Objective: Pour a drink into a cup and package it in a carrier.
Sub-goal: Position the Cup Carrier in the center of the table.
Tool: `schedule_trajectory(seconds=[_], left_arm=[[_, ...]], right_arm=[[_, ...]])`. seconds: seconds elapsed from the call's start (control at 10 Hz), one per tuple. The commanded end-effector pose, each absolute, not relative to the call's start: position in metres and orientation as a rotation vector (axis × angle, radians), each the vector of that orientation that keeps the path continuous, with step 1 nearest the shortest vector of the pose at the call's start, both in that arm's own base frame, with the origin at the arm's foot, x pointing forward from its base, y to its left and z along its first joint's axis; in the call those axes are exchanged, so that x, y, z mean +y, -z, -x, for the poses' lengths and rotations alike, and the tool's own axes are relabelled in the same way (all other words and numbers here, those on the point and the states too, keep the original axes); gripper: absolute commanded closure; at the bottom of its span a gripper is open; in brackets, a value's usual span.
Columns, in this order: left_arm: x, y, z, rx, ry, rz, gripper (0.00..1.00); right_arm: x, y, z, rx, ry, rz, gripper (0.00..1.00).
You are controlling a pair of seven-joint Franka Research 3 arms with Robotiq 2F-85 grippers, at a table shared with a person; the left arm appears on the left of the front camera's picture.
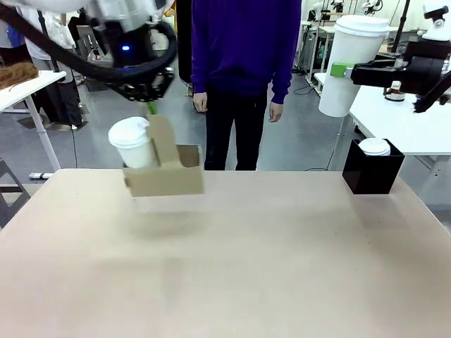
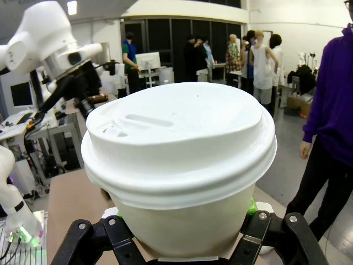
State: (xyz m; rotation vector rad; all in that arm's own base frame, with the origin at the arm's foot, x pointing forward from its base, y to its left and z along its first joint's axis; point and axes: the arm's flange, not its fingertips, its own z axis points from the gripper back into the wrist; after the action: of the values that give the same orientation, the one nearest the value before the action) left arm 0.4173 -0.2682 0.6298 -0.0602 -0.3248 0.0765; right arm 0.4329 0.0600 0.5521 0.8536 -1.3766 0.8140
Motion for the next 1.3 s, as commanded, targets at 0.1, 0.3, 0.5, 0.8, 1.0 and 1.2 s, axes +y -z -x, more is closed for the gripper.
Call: schedule_trajectory(seconds=[0.1,0.3,0.5,0.8,1.0,1.2], left_arm=[[-0.318,-0.604,-0.391,-0.305,-0.064,0.063,0.98],[-0.347,-0.58,-0.369,-0.322,-0.009,0.108,0.98],[-0.379,-0.553,-0.348,-0.332,0.013,0.13,0.98],[-0.404,-0.524,-0.338,-0.33,0.049,0.1,0.98],[-0.413,-0.507,-0.338,-0.31,0.05,0.067,0.98],[-0.418,-0.497,-0.339,-0.305,0.046,0.042,0.98]], right_arm=[[0.06,-0.553,-0.434,-1.393,-0.824,-0.854,0.2],[0.06,-0.553,-0.434,-1.393,-0.824,-0.854,0.2],[0.06,-0.553,-0.434,-1.393,-0.824,-0.854,0.2],[0.06,-0.553,-0.434,-1.393,-0.824,-0.854,0.2],[0.06,-0.553,-0.434,-1.393,-0.824,-0.854,0.2],[0.06,-0.553,-0.434,-1.393,-0.824,-0.854,0.2]])
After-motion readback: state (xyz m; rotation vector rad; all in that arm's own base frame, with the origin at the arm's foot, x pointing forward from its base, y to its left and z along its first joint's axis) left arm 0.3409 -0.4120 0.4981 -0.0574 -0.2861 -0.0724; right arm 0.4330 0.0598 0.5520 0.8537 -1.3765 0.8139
